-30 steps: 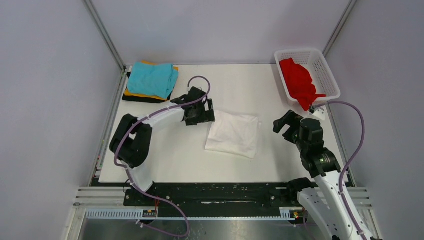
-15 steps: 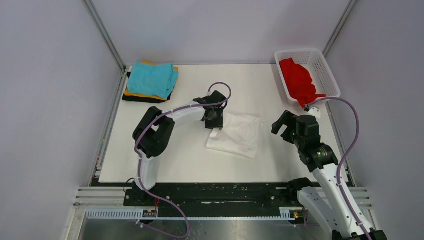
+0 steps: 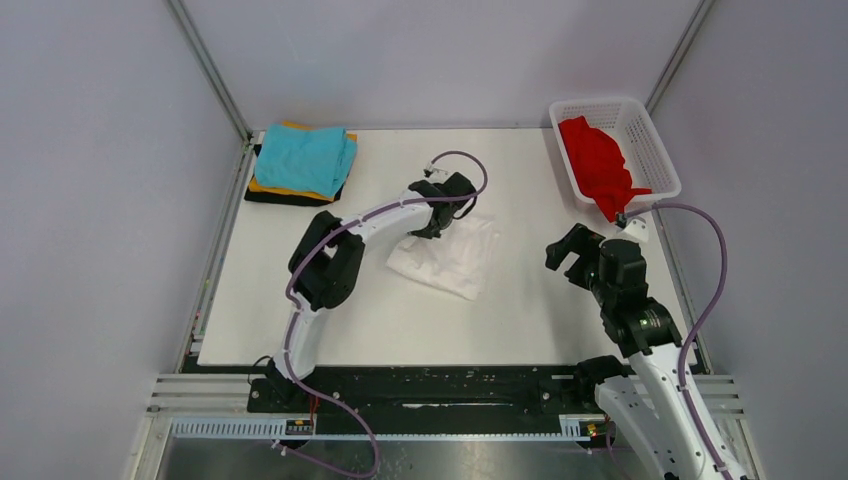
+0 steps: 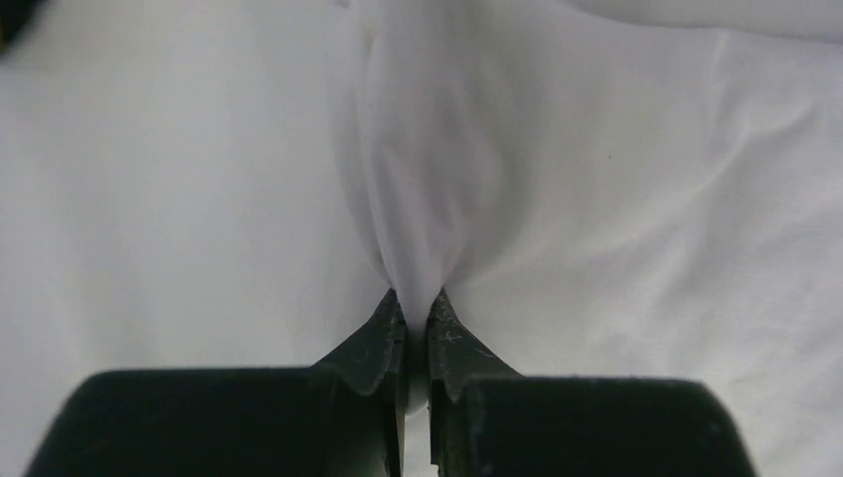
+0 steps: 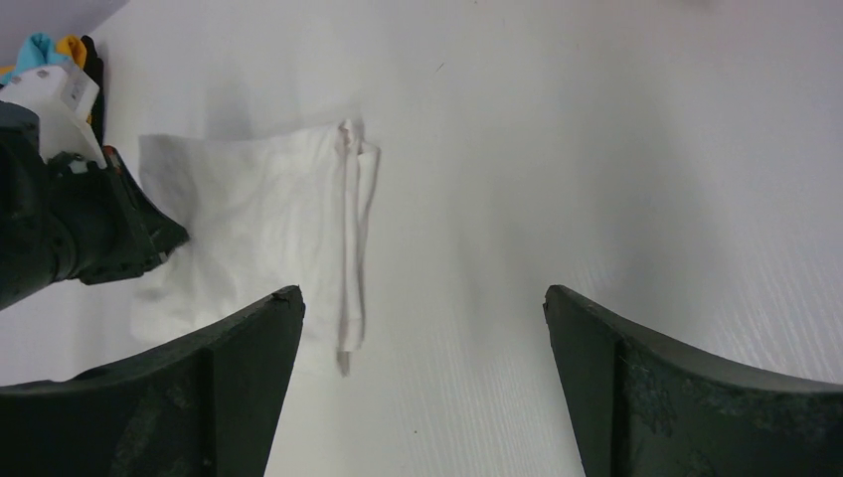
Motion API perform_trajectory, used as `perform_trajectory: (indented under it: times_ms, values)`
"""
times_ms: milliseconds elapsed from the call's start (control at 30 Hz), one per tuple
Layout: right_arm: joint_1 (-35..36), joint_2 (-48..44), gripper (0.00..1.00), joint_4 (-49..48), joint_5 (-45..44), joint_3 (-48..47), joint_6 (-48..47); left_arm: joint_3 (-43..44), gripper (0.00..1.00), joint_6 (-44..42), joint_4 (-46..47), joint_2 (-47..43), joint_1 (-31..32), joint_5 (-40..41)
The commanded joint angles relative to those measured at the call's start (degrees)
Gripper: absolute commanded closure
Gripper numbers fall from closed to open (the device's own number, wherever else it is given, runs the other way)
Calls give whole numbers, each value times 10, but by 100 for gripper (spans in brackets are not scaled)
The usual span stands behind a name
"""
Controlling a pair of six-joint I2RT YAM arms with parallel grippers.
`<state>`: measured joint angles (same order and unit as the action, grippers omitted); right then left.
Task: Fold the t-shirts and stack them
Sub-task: Put the neatly folded tshirt into the corner of the board with the left arm
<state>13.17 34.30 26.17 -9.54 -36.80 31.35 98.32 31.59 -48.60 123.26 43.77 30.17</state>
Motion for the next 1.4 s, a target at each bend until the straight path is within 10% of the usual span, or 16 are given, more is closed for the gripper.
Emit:
perform_trajectory:
  times_ms: [0, 533, 1367]
  values:
    - [-1, 3, 1, -27, -11, -1, 4, 50, 100, -105, -2, -21, -32, 201]
    - [-1, 13, 0, -50, -29, 12, 6, 57, 100, -525, 327, -72, -191, 299]
    - [-2, 25, 1, -58, -36, 15, -4, 210, 100, -571, 280, -109, -256, 196]
